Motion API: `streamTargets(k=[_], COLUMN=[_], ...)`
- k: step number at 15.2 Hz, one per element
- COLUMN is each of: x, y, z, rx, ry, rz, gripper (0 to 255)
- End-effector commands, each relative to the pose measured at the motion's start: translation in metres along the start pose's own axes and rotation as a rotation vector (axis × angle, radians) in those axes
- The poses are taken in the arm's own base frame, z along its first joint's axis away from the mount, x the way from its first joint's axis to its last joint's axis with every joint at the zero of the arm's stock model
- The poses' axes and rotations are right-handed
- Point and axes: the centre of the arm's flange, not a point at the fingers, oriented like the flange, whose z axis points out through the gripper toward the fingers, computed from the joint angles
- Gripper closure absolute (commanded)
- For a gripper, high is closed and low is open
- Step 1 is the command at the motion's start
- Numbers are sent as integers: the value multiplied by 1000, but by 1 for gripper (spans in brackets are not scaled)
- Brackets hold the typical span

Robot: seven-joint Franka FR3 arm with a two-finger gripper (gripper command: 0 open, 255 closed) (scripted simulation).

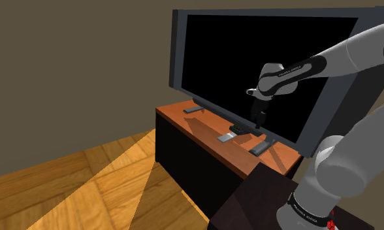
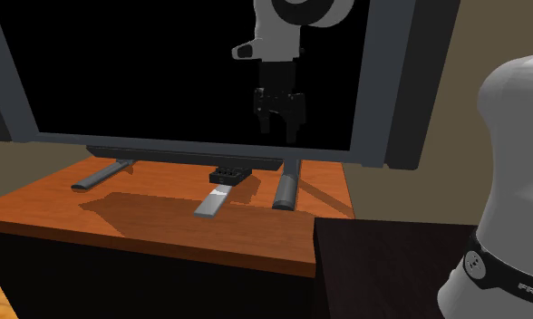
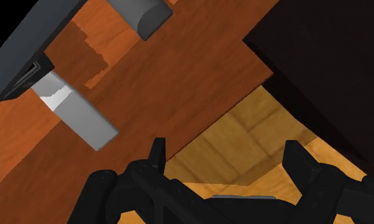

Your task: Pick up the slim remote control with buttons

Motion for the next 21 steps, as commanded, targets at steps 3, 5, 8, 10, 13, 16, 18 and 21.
streamTargets(k=[3, 5, 8, 10, 13, 16, 18, 21], x=[-7, -8, -7, -5, 0, 7, 14, 25], y=[41, 61, 92, 112, 142, 172, 191, 220], z=[36, 53, 78, 95, 120, 145, 162, 187], rx=[-3, -3, -3, -3, -3, -2, -2, -2], ry=[1, 3, 6, 8, 11, 13, 15, 18], rz=[-113, -168, -249, -303, -384, -465, -520, -601], gripper=[0, 0, 0, 0, 0, 0, 0, 0])
